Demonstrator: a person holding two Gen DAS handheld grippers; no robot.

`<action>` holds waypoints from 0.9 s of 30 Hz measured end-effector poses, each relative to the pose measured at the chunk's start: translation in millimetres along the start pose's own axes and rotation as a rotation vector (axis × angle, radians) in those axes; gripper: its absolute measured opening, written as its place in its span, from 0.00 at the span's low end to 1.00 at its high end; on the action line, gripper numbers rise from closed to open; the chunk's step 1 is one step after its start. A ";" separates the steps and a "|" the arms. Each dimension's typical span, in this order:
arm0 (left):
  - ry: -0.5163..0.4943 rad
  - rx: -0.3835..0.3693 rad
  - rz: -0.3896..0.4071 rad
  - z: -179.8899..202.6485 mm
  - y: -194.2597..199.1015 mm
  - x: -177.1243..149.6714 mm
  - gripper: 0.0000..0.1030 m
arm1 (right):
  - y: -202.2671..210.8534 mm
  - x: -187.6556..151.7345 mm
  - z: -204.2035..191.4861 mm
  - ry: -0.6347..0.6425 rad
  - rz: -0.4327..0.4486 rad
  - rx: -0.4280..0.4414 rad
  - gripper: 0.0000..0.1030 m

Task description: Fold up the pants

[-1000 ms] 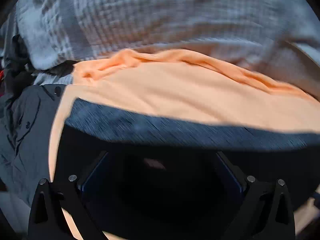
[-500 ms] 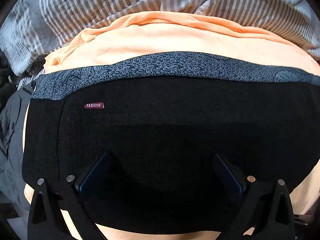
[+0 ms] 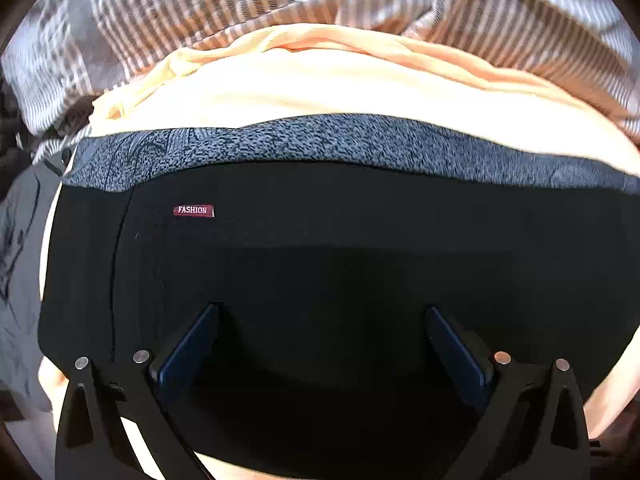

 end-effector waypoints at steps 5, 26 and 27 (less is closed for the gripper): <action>-0.027 0.026 -0.006 3.3 -0.1 -0.8 0.99 | 3.3 -16.8 23.8 -0.008 -0.075 -0.124 0.09; -0.043 0.001 -0.089 42.5 17.2 1.7 1.00 | 192.2 69.2 101.5 -0.214 0.352 -0.217 0.46; -0.061 -0.013 -0.090 53.5 22.5 3.0 1.00 | 200.7 66.9 106.5 -0.218 0.364 -0.223 0.51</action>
Point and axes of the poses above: each gripper's, at about its wrist camera, not at the fingertips, and y roughly against the way its jaws point, z to its right, x to its top, the point moved 8 cm from there along -y, roughly the way its jaws point, and after that the axes turned 9 degrees about -y, right-handed, at the moved point
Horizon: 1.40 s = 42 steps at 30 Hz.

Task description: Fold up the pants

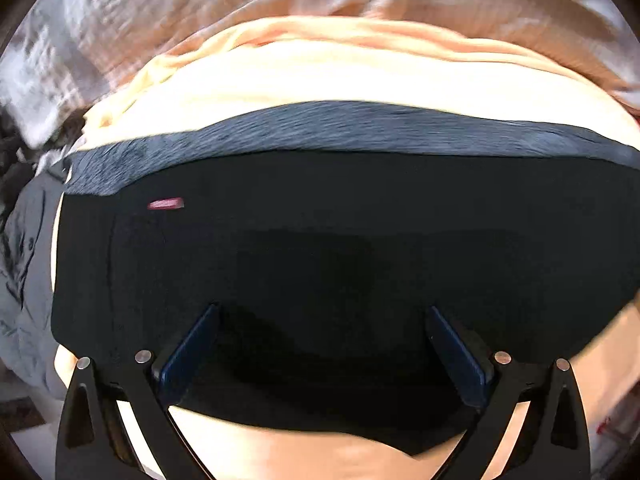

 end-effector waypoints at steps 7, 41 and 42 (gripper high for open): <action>-0.108 -0.101 0.012 106.4 24.4 14.1 1.00 | 59.9 40.9 66.8 -0.184 0.155 0.124 0.56; -0.017 0.009 0.070 246.4 -6.5 194.2 1.00 | 90.6 153.7 179.3 -0.371 0.294 0.429 0.58; -0.019 -0.021 0.063 251.5 -0.9 186.4 1.00 | 90.7 153.5 179.0 -0.368 0.295 0.434 0.58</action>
Point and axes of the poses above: each gripper's, at about its wrist camera, not at the fingertips, and y roughly against the way its jaws point, z to its right, x to its top, the point moved 8 cm from there along -y, roughly the way its jaws point, and after that the axes turned 9 degrees about -y, right-handed, at the moved point
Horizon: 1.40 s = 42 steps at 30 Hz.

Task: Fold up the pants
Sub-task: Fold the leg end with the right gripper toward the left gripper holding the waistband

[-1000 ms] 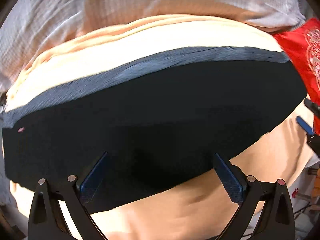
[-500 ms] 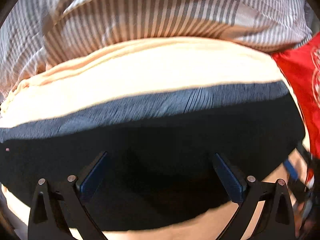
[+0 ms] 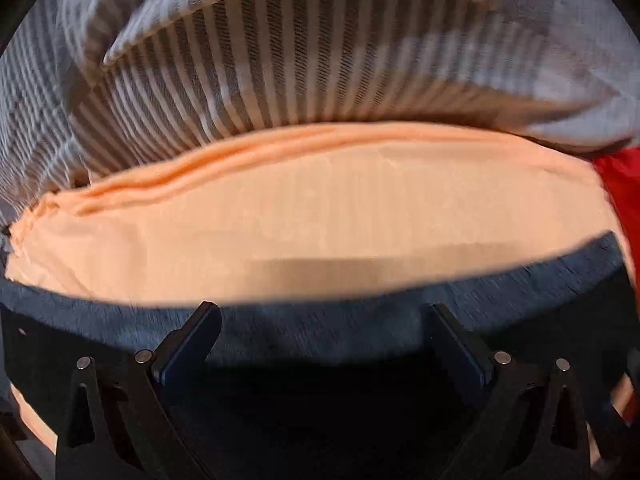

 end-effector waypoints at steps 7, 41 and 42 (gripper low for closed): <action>-0.021 0.002 -0.024 25.6 -3.9 -35.9 1.00 | -3.9 -1.1 -0.9 0.015 -0.019 0.015 0.58; 0.083 -0.138 0.086 -149.1 44.7 -92.1 1.00 | -71.4 -183.7 -190.0 0.814 -0.108 -0.320 0.13; 0.096 -0.123 0.080 -160.7 48.6 -101.0 1.00 | -80.9 -198.0 -188.2 0.866 -0.111 -0.353 0.13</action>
Point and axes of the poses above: each gripper's, at about its wrist camera, not at the fingertips, and y roughly against the way its jaws point, z to its right, x to its top, the point moved 8 cm from there along -y, roughly the way its jaws point, and after that the axes turned 9 degrees about -y, right-handed, at the moved point
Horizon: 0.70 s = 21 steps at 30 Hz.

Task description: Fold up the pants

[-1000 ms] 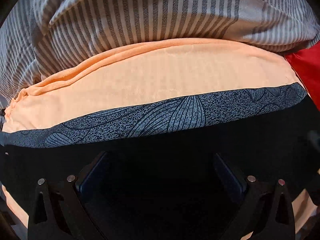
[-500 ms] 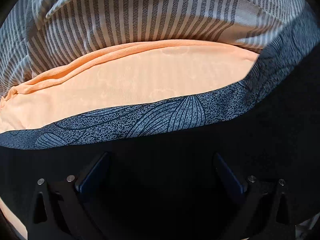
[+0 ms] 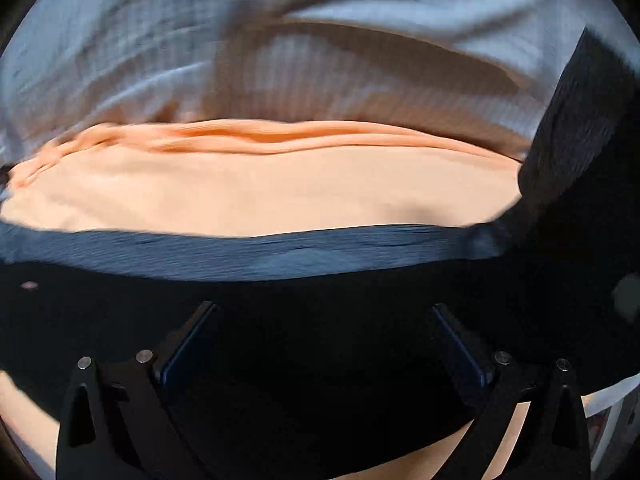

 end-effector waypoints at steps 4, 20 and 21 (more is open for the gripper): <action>0.048 0.070 -0.018 -54.6 13.2 -26.8 1.00 | -43.6 -38.9 -36.2 0.155 -0.043 -0.108 0.13; 0.162 0.111 -0.048 -145.2 43.5 -66.6 1.00 | -83.7 -142.0 -117.5 0.655 -0.085 -0.348 0.61; 0.155 0.091 -0.045 -140.4 46.5 -65.5 1.00 | -79.4 -143.1 -119.9 0.651 -0.093 -0.330 0.61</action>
Point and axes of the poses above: each gripper's, at about its wrist camera, not at the fingertips, and y roughly against the way its jaws point, z to its right, x to its top, the point moved 8 cm from there along -y, roughly the way its jaws point, and after that the axes turned 9 degrees about -y, right-handed, at the moved point
